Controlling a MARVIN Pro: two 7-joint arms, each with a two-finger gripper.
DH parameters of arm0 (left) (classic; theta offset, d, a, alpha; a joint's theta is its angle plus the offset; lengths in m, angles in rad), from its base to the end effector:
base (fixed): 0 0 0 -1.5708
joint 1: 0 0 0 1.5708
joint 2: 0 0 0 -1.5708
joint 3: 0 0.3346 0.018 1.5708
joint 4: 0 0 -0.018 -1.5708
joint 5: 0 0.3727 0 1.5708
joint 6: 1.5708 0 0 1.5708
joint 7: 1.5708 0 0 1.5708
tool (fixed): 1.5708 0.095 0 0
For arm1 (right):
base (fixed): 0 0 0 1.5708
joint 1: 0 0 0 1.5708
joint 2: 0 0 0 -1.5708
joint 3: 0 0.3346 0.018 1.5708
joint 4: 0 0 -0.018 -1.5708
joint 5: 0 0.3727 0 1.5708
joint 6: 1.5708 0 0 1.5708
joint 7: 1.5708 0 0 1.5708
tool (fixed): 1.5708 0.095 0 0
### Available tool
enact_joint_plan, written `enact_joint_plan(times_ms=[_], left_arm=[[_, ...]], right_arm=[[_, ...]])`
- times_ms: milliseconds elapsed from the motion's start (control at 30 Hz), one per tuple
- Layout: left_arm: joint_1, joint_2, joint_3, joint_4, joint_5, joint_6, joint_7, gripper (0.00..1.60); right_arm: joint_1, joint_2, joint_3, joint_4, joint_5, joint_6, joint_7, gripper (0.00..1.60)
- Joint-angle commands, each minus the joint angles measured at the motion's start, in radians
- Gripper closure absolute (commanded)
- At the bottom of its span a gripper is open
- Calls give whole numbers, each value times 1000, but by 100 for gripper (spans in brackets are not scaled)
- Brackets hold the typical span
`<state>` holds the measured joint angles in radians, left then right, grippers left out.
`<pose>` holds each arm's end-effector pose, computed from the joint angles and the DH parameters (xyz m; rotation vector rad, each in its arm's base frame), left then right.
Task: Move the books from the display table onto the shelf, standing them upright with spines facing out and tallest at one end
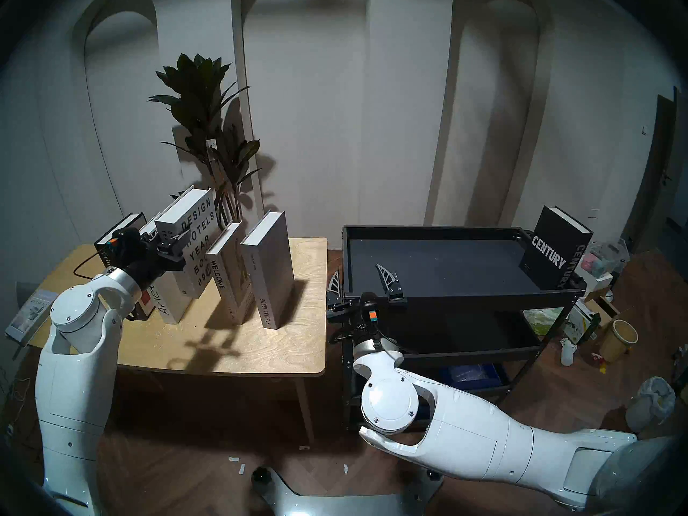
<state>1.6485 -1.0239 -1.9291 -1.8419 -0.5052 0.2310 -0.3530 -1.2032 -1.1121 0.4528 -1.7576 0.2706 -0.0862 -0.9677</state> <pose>0.4385 0.2287 -0.1655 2.0729 -0.2901 2.2650 0.3966 0.1993 -0.2984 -1.9347 -0.2503 -2.4555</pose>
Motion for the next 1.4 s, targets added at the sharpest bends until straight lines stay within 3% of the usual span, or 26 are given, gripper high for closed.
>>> enact_joint_plan(times_ms=[0,467,733,1367], left_arm=[[-44,33,-14,-54,10,-3,3,160],[-100,98,-18,-101,51,2,0,160],[-107,106,-30,-135,57,12,3,160],[-207,115,-131,-254,-68,82,6,160]], right_arm=[[6,-4,1,-17,-3,-2,2,0],[6,-4,1,-16,-3,-3,1,0],[6,-3,1,-17,-2,-2,1,0],[6,-4,1,-16,-3,-3,1,0]])
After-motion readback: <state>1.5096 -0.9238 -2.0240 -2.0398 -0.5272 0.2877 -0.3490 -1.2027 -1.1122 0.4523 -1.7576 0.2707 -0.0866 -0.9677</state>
